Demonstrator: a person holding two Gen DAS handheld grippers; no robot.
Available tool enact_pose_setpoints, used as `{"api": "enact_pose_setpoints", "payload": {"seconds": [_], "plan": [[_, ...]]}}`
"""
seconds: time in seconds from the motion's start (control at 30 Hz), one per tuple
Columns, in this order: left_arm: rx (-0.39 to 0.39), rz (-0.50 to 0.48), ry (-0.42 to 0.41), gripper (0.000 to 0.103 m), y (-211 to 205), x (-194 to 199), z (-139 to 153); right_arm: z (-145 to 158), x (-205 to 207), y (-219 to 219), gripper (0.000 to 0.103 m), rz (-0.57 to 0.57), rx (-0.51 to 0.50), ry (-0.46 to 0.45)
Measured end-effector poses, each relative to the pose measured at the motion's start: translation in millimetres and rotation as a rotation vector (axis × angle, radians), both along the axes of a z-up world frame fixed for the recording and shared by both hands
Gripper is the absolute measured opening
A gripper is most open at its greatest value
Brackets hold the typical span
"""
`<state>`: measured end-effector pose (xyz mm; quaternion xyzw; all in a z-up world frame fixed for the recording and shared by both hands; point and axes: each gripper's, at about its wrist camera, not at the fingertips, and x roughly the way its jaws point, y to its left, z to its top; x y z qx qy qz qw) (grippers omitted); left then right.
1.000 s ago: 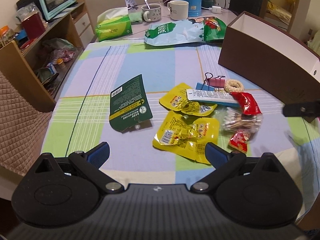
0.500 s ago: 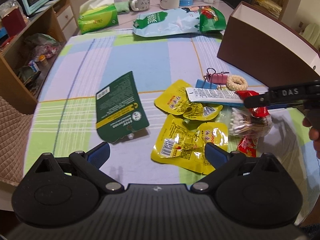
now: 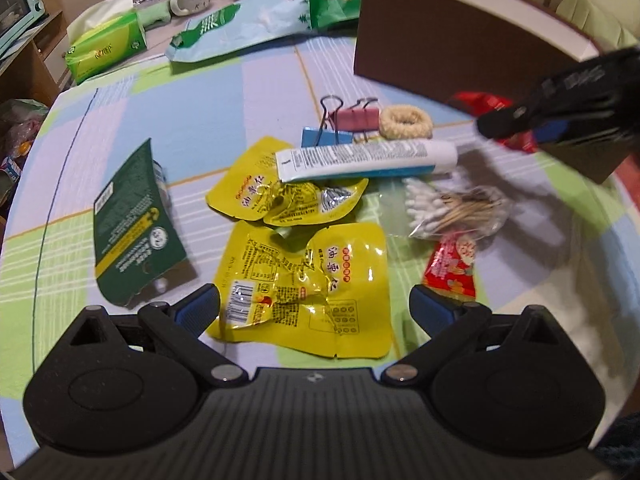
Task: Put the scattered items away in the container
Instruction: 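Grasp the red candy with the right gripper while the left gripper grasps a yellow packet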
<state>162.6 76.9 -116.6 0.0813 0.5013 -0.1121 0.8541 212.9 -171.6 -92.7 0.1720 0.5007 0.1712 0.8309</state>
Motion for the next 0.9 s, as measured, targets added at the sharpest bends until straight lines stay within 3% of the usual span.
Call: {"api": "enact_pose_setpoints", "payload": {"seconds": [0.13,0.27,0.37,0.43,0.47,0.6,0.73,0.9], "plan": [[0.059,0.004,-0.01,0.1,-7.3,5.6,-15.4,0.6,-4.7,-1.2,0.036,0.006,0.008,0.014],[0.044,0.019,-0.039,0.101,-1.4,5.0,-21.6,-2.3,-9.5,2.4,0.036,0.015,0.011,0.029],[0.016,0.017,-0.047,0.083,8.8,1.0,-17.9,-2.3,-12.5,4.0,0.036,0.021,0.008,0.031],[0.018,-0.001,-0.057,0.066,14.6,-3.7,-14.0,-1.3,-14.6,5.3,0.036,0.025,0.008,0.029],[0.032,-0.016,-0.067,0.064,16.3,-6.9,-11.6,-0.7,-15.6,5.9,0.036,0.027,0.008,0.027],[0.083,-0.07,-0.104,0.021,23.1,-18.6,1.2,4.0,-23.2,11.5,0.036,0.048,-0.007,0.01],[0.09,-0.102,-0.126,0.006,35.4,-25.7,17.2,8.3,-32.8,17.8,0.036,0.061,-0.02,0.003],[0.026,-0.117,-0.138,0.001,51.4,-31.7,43.0,17.7,-48.7,21.4,0.036,0.063,-0.045,-0.017]]}}
